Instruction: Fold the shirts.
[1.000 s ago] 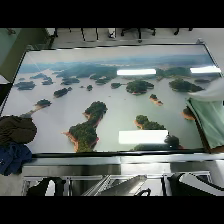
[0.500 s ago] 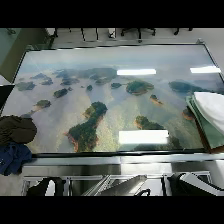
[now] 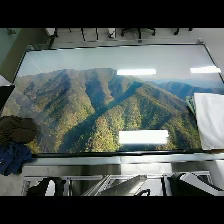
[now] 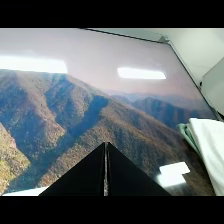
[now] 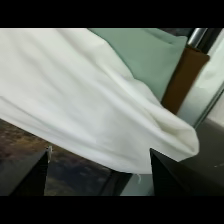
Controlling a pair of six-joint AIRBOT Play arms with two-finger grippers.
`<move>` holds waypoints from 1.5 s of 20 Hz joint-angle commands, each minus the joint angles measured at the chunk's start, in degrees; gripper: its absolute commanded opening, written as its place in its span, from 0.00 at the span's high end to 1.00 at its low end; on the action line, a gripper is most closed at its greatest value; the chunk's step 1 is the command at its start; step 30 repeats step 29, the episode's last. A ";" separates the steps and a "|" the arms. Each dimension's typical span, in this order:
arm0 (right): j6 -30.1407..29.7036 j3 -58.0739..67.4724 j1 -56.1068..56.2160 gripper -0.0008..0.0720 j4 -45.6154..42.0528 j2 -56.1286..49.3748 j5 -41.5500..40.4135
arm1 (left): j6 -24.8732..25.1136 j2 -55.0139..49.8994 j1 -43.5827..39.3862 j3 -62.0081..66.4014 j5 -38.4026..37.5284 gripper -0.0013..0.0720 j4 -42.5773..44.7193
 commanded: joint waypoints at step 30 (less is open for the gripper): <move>-5.81 -28.48 78.34 0.96 18.82 20.44 28.28 | -0.50 -7.43 -43.06 -38.23 -24.81 0.96 1.92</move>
